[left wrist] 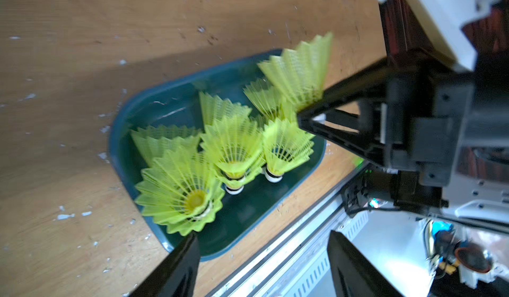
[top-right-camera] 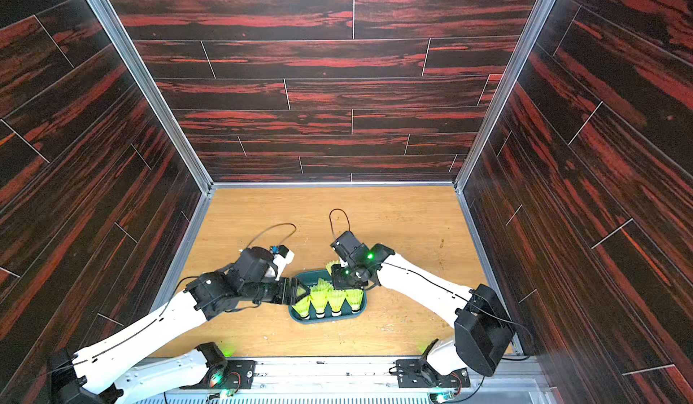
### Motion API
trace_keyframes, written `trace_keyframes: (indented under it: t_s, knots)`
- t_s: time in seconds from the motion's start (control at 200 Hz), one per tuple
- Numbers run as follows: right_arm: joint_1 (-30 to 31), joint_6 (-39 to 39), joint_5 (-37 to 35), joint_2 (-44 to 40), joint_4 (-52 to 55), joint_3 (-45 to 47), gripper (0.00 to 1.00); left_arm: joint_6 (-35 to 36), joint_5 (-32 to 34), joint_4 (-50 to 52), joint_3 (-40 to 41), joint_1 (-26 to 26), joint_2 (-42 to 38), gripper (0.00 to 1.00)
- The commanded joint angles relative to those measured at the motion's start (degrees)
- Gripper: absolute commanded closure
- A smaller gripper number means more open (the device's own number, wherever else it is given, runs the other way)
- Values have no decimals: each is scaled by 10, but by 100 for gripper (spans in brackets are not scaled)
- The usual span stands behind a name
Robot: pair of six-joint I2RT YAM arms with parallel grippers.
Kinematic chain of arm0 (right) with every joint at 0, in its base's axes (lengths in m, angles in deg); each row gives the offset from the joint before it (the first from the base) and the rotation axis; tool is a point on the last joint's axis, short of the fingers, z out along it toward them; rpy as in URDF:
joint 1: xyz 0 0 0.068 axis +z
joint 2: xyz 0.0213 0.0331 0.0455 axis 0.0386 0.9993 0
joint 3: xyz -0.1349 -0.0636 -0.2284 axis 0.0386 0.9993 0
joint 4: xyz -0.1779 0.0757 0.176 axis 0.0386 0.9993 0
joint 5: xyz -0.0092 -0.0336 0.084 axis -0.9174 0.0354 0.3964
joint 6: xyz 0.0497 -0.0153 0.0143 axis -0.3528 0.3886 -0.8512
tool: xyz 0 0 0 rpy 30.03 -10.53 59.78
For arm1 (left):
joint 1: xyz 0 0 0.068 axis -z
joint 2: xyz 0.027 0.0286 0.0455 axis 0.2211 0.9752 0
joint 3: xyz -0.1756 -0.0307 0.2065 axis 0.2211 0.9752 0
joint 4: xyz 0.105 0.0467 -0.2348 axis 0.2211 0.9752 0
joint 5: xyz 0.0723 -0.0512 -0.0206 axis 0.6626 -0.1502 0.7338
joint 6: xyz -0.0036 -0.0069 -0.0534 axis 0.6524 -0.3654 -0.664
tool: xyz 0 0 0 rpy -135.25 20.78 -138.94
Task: Put the shuttlecocks into the storage box
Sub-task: Place the shuttlecock in the storage box.
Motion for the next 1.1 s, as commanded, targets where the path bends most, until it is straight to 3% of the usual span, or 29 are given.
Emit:
trace_keyframes:
  t_s: [0.0, 0.291, 0.691, 0.912, 1.097]
  knots:
    - [13, -30, -11, 0, 0, -5, 85, -7, 34, 6, -12, 19, 0, 23]
    - [28, -48, -18, -1, 6, 7, 85, -29, 63, -23, -9, 53, 4, 23]
    - [46, -49, -22, 6, 23, 13, 80, -37, 70, -29, -2, 59, -1, 23]
    - [60, -47, -33, -1, 49, 1, 57, -46, 73, -38, 3, 58, -6, 23]
    - [61, -48, -42, -19, 74, -17, 50, -49, 76, -39, 1, 59, -6, 23]
